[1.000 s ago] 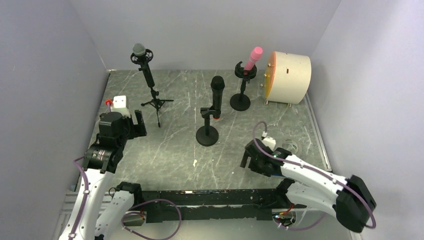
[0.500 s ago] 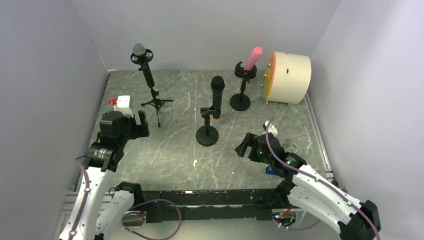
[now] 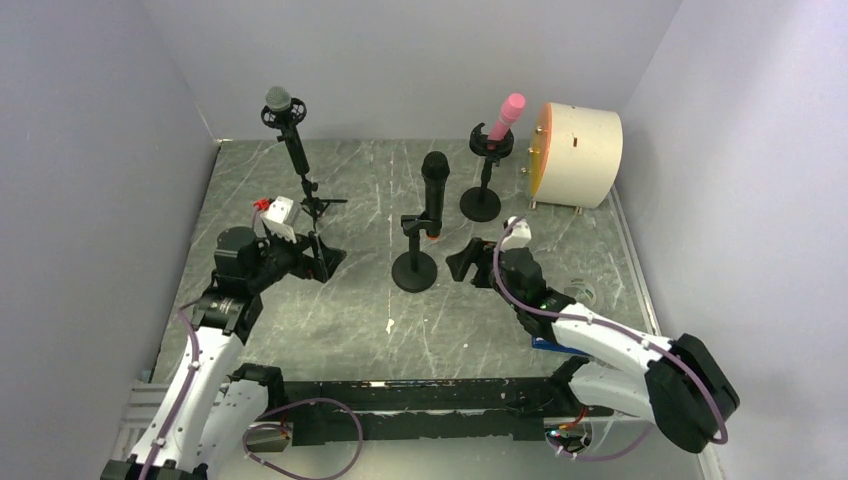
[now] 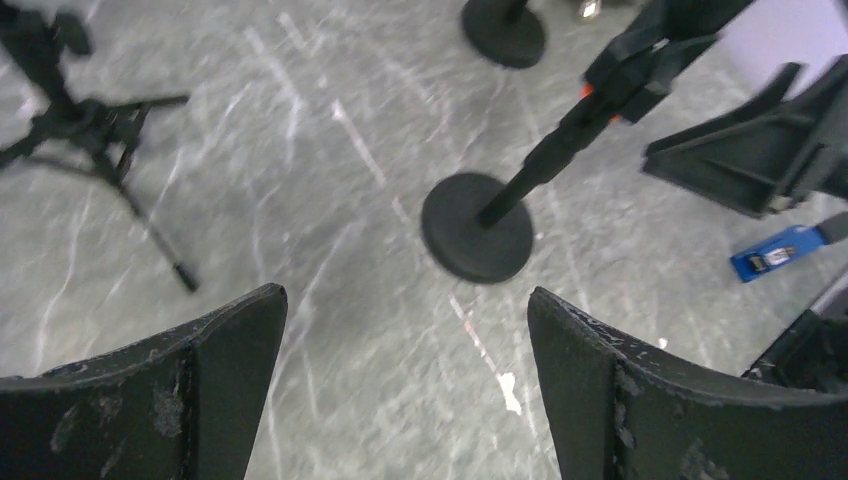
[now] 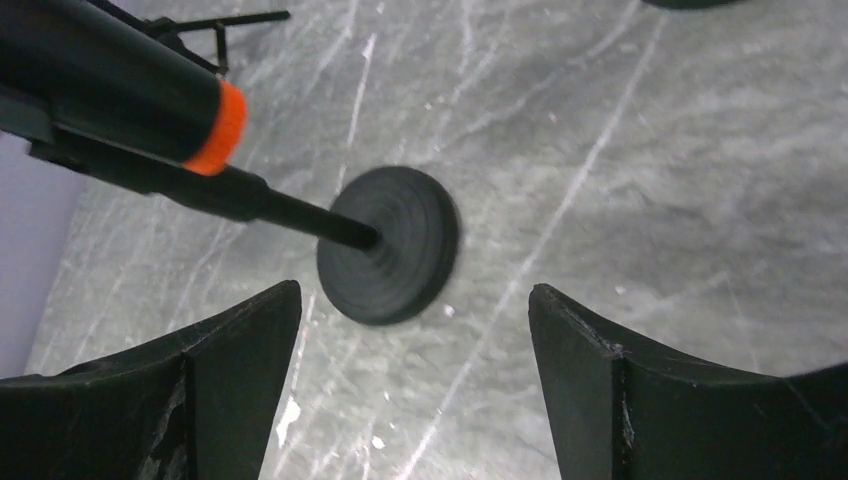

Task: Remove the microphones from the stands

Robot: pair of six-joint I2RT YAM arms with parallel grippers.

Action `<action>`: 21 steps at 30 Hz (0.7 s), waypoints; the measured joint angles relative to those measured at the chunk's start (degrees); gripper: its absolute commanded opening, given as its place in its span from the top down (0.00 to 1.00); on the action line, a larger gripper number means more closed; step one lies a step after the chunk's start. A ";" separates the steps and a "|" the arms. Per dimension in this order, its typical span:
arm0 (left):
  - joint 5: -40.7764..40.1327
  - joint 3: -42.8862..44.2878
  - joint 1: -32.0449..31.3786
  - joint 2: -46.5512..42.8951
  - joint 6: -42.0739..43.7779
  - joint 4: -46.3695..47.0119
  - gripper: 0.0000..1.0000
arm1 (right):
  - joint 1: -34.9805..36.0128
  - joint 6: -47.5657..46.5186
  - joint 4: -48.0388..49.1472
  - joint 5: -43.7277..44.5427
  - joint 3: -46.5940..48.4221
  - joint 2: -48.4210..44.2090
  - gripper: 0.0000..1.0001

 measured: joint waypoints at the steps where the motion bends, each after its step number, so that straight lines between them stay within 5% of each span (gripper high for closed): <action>1: 1.99 -0.09 0.00 0.70 -0.33 2.03 0.05 | 0.00 -0.02 0.61 -0.15 1.31 1.57 0.15; 13: 12.44 1.57 -3.65 8.35 0.09 13.75 0.05 | -4.61 1.62 2.78 -4.79 -3.19 -1.18 0.20; 21: 11.58 4.98 -6.05 11.58 3.23 13.68 0.05 | -19.93 0.70 -4.04 -13.03 -6.29 -11.10 0.22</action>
